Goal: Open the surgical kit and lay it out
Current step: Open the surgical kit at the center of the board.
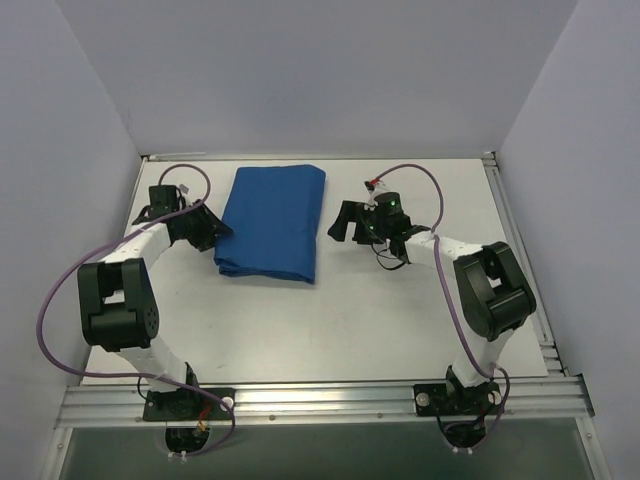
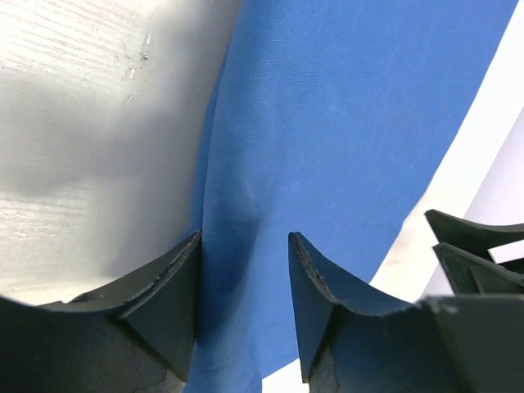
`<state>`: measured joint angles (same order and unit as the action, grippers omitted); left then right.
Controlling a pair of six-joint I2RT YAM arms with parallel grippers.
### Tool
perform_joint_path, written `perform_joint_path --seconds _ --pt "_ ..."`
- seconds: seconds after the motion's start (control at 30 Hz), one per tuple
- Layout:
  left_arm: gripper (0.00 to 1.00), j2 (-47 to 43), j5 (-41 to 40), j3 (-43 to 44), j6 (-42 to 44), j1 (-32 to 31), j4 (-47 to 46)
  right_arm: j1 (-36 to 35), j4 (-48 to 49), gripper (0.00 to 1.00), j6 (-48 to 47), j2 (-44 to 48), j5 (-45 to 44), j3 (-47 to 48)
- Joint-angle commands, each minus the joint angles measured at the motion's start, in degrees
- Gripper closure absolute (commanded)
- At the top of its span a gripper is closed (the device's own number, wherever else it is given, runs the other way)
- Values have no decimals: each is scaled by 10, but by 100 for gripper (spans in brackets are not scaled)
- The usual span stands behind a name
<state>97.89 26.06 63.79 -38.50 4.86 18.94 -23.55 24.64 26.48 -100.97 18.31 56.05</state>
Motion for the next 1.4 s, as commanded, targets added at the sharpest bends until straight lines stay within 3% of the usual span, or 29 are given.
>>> perform_joint_path --seconds 0.0,0.17,0.27,0.3,0.37,0.5,0.6,0.63,0.8,0.97,1.07,1.1,1.13,1.17,1.23,1.33,1.37 --pt "49 -43 -7 11 1 2 0 4 13 4 -8 31 7 -5" --pt "58 -55 -11 13 3 1 0 4 15 4 -3 31 10 -2" --pt "91 -44 5 26 3 -2 0 4 14 4 1 29 10 0" --pt "98 -44 8 30 3 -12 -1 4 12 4 2 31 4 2" --pt "98 -40 15 44 8 -31 -7 5 -11 4 15 36 -25 4" --pt "98 -24 16 126 7 -145 4 22 -73 3 48 64 -158 14" --pt "98 5 -20 180 -2 -213 13 54 -153 0 25 75 -173 48" --pt "98 30 -33 225 -1 -257 26 68 -185 0 19 81 -187 63" --pt "98 146 -44 368 -31 -365 43 134 -283 0 7 154 -255 89" --pt "98 291 -25 574 -38 -455 80 220 -324 0 -32 217 -241 107" --pt "83 346 1 676 -12 -479 119 254 -353 0 -53 234 -236 128" --pt "71 351 0 688 1 -482 142 260 -353 0 -58 244 -231 126" --pt "67 347 -4 694 24 -484 146 262 -350 0 -62 249 -224 122" --pt "64 341 -1 690 31 -484 141 263 -346 0 -67 252 -218 118" --pt "47 314 10 665 50 -478 130 264 -339 0 -68 257 -205 107" --pt "29 252 -59 614 91 -464 181 262 -328 0 -69 256 -145 93" --pt "27 232 -104 590 98 -457 189 258 -324 0 -70 256 -123 88"
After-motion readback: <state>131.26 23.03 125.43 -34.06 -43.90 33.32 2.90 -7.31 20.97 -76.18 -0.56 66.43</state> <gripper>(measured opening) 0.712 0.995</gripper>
